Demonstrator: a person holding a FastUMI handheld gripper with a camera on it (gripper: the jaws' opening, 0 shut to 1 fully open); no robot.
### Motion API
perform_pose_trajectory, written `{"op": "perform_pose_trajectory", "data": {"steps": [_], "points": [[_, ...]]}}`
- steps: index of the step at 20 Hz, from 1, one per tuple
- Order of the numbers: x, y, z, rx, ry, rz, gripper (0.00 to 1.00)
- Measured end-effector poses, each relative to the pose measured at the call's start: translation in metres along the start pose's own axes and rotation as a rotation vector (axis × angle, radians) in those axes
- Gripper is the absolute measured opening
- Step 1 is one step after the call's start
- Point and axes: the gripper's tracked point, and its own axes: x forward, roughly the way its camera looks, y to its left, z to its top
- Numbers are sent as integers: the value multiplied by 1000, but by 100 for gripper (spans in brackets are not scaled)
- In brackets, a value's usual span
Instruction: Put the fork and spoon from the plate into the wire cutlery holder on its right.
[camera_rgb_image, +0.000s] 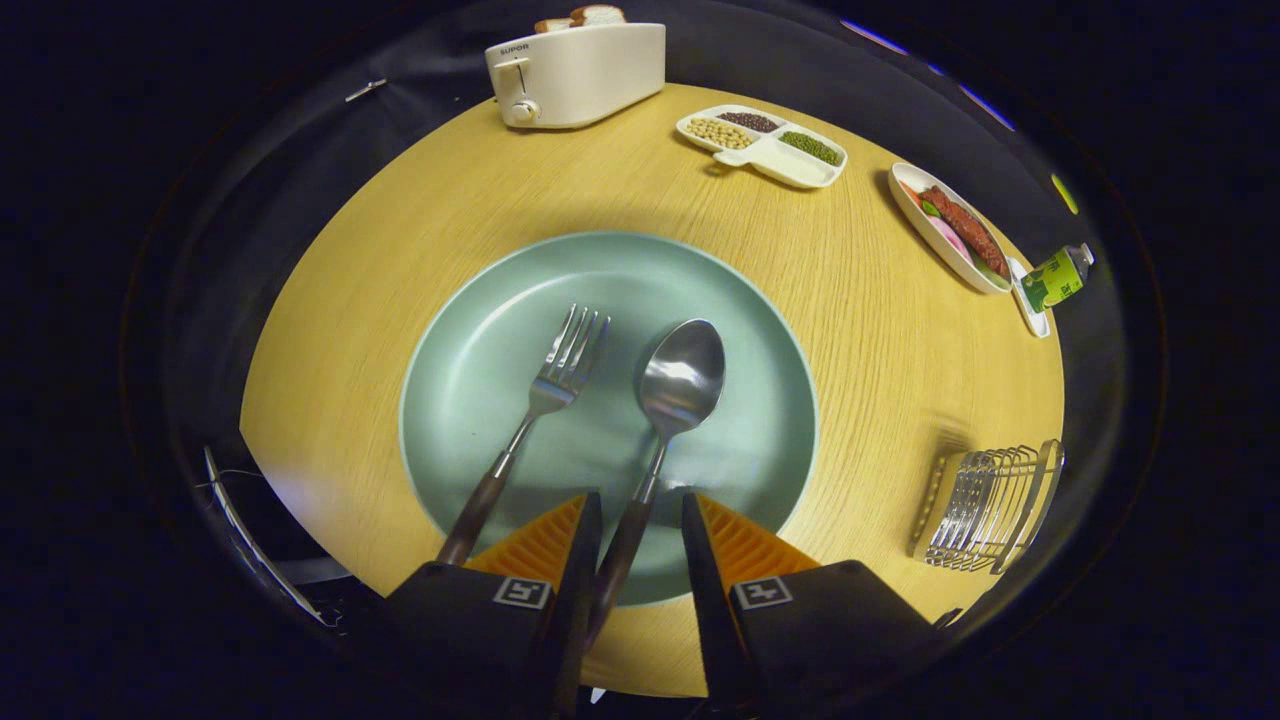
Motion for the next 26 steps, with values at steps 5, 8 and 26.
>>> {"op": "perform_pose_trajectory", "data": {"steps": [5, 8, 26], "points": [[-1, 0, 3, 27, 14, -5, 29], [0, 2, 5, -26, 12, 24, 22], [-91, -39, 9, 77, -29, 189, 6]]}}
